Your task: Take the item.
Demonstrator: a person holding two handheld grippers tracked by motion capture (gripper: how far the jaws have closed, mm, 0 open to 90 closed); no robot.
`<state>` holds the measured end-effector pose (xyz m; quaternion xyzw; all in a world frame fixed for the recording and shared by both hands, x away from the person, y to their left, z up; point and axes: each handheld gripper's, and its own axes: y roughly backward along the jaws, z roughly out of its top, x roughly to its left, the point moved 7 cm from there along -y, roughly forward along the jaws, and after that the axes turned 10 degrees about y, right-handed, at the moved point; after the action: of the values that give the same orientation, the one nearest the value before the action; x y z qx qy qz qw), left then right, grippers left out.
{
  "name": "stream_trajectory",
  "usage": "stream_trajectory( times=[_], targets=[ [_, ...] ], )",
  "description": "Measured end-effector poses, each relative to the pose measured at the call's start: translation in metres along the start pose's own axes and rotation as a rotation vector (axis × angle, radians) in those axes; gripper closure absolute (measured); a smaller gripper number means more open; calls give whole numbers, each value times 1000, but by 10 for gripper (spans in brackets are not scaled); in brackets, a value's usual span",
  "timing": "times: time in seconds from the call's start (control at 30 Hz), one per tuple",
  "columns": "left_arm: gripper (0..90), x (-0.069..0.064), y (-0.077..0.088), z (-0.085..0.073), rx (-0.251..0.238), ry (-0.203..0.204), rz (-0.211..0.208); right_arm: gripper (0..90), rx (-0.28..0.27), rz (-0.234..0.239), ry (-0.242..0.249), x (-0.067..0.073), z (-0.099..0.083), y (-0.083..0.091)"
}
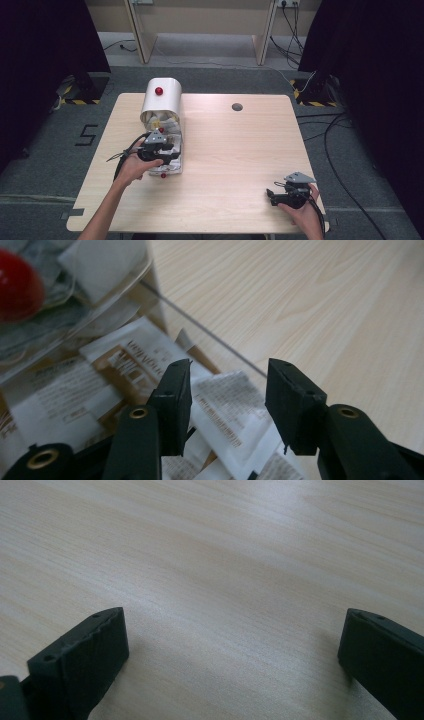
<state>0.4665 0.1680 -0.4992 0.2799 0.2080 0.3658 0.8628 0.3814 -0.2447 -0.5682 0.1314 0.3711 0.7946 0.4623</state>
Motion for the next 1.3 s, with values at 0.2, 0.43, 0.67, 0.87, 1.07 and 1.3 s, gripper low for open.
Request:
stream_trajectory(
  times=[0.2,0.43,0.67,0.87,1.07,1.3],
  targets=[
    [516,4,3,-5,34,27,50,7,0,0,1,0,0,0],
    [497,5,3,-10,79,104,49,7,0,0,0,0,0,0],
    [495,2,-4,-19,117,166,4,7,0,1,-1,0,0,0],
    [571,1,-3,-18,95,186,-21,7,0,0,-1,0,0,0],
    [661,1,-1,-18,68,196,-31,7,0,1,-1,0,0,0],
    [806,2,1,-16,29,194,-29,7,0,1,0,0,0,0]
  ],
)
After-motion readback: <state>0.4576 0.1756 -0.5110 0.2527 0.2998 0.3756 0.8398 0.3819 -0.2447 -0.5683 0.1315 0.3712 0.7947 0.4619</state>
